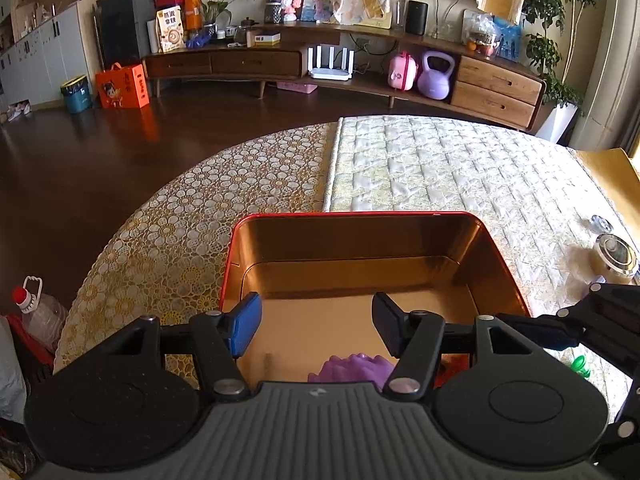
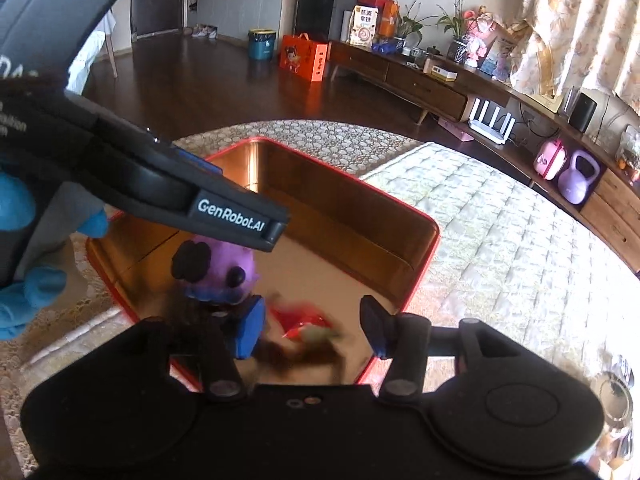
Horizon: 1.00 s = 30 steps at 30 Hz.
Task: Organize rigid objects
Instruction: 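Carry both items over red tin and open both grippers to drop them, then withdraw both open grippers from the tin back over the table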
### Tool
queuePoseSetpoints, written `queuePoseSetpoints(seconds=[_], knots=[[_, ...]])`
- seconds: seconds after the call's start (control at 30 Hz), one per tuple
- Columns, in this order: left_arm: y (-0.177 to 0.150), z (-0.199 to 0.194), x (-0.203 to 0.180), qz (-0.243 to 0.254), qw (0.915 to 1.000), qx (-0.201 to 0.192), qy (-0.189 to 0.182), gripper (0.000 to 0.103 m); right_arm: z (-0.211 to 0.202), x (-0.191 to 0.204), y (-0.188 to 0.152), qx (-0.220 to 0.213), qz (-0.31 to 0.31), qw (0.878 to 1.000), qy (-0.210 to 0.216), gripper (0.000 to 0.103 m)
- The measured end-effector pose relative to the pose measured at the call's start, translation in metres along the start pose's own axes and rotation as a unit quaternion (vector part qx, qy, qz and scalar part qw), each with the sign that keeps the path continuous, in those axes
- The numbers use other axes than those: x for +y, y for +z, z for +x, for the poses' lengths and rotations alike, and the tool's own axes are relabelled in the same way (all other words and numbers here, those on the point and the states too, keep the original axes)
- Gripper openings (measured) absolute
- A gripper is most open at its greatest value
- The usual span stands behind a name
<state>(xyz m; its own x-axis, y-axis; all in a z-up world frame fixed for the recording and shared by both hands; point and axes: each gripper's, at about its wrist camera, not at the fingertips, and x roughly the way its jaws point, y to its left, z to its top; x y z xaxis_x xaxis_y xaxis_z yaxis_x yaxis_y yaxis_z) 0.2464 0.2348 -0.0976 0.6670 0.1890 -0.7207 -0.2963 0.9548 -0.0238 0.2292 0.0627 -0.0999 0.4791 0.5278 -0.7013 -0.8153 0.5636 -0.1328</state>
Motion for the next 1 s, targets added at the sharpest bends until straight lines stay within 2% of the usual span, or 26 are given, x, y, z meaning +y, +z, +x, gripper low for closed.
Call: queuePoseSetpoints(seconds=[0.2,0.5,0.7,1.0], knots=[[-0.002,-0.015,-0.005,0.004,1.0,-0.006,-0.002,0.061,-0.023,-0.001,-0.004,-0.021,0.013,1.0,0.002,0.057],[-0.005,-0.045,-0.018,0.014,0.9997,-0.016,-0.01,0.061,-0.07,-0.024,-0.016,-0.048,0.057,0.997,-0.003,0.063],[-0.007,-0.068,-0.033,0.018,0.999,-0.029,-0.029,0.061,-0.097,-0.036,-0.022,-0.065,0.086,0.994,-0.003,0.064],[-0.015,-0.097,-0.061,0.03,0.9977,-0.037,-0.049,0.064,-0.137,-0.046,-0.05,-0.085,0.118,0.989,-0.009,0.072]])
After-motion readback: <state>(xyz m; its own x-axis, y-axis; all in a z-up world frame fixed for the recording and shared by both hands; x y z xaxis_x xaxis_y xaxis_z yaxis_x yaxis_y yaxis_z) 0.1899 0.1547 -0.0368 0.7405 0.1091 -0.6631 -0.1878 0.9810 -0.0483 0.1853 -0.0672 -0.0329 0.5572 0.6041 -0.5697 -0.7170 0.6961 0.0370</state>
